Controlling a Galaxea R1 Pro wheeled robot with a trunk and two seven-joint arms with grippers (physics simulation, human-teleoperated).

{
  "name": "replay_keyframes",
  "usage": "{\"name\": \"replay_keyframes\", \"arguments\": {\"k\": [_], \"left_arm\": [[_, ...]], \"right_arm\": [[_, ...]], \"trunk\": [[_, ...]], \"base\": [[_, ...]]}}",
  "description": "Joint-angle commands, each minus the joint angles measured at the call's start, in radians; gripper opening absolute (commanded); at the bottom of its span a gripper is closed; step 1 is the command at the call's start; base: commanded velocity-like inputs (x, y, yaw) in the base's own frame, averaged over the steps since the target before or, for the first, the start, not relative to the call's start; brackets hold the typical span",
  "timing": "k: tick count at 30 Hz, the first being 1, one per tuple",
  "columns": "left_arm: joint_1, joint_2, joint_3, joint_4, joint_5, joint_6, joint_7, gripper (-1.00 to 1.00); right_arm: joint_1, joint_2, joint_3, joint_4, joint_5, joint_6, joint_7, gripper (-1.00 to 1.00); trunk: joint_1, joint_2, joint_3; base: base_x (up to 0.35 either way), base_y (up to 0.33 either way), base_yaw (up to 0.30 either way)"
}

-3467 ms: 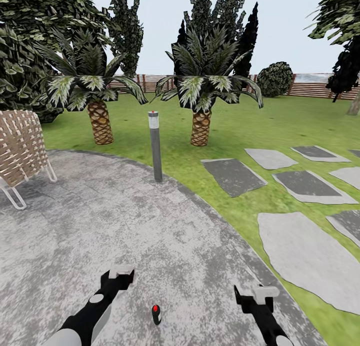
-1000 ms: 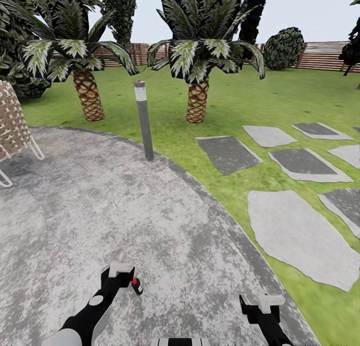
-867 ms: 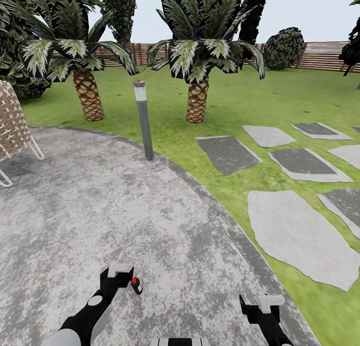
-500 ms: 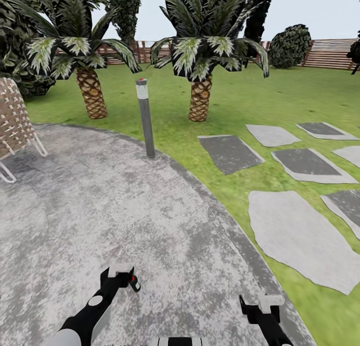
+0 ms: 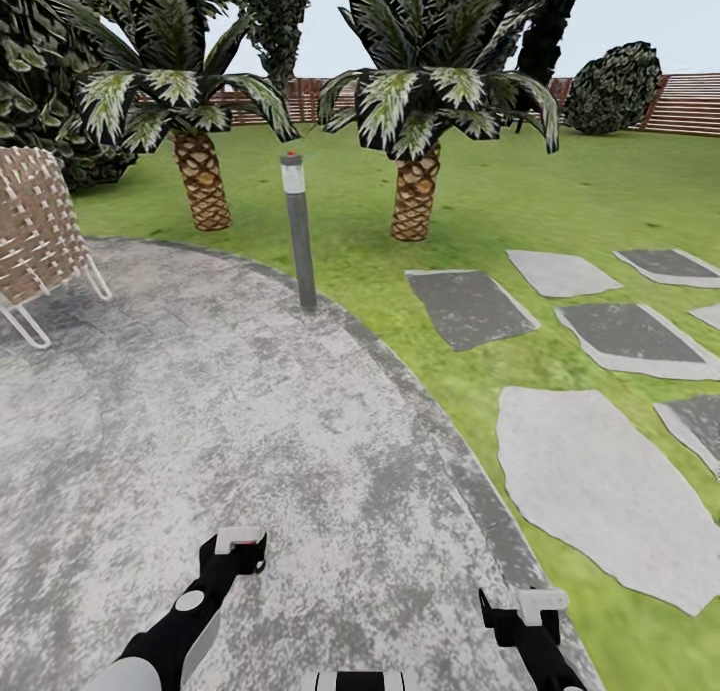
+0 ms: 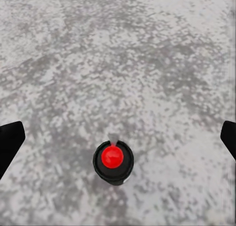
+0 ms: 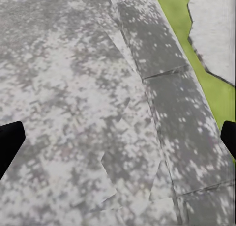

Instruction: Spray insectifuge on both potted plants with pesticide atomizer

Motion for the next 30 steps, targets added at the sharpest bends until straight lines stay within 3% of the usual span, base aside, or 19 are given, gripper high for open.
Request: {"name": "replay_keyframes", "arguments": {"k": [1,5,30], "left_arm": [[0.000,0.000,0.001,0.001,0.000,-0.003,0.000,1.00],[0.000,0.001,0.003,0.001,0.002,-0.003,0.000,1.00],[0.004,0.004,0.003,0.002,0.026,-0.031,0.003,1.00]], "right_arm": [[0.000,0.000,0.000,0.001,0.001,-0.003,-0.001,1.00],[0.000,0.000,0.000,0.002,0.001,-0.002,-0.001,1.00],[0.000,0.000,0.000,0.002,0.001,-0.002,-0.001,1.00]], "trunk": [[0.000,0.000,-0.001],[0.000,0.000,-0.005],[0.011,-0.006,-0.140]], "base": [[0.000,-0.044,0.006],[0.000,-0.013,0.002],[0.000,0.000,0.000]]}}
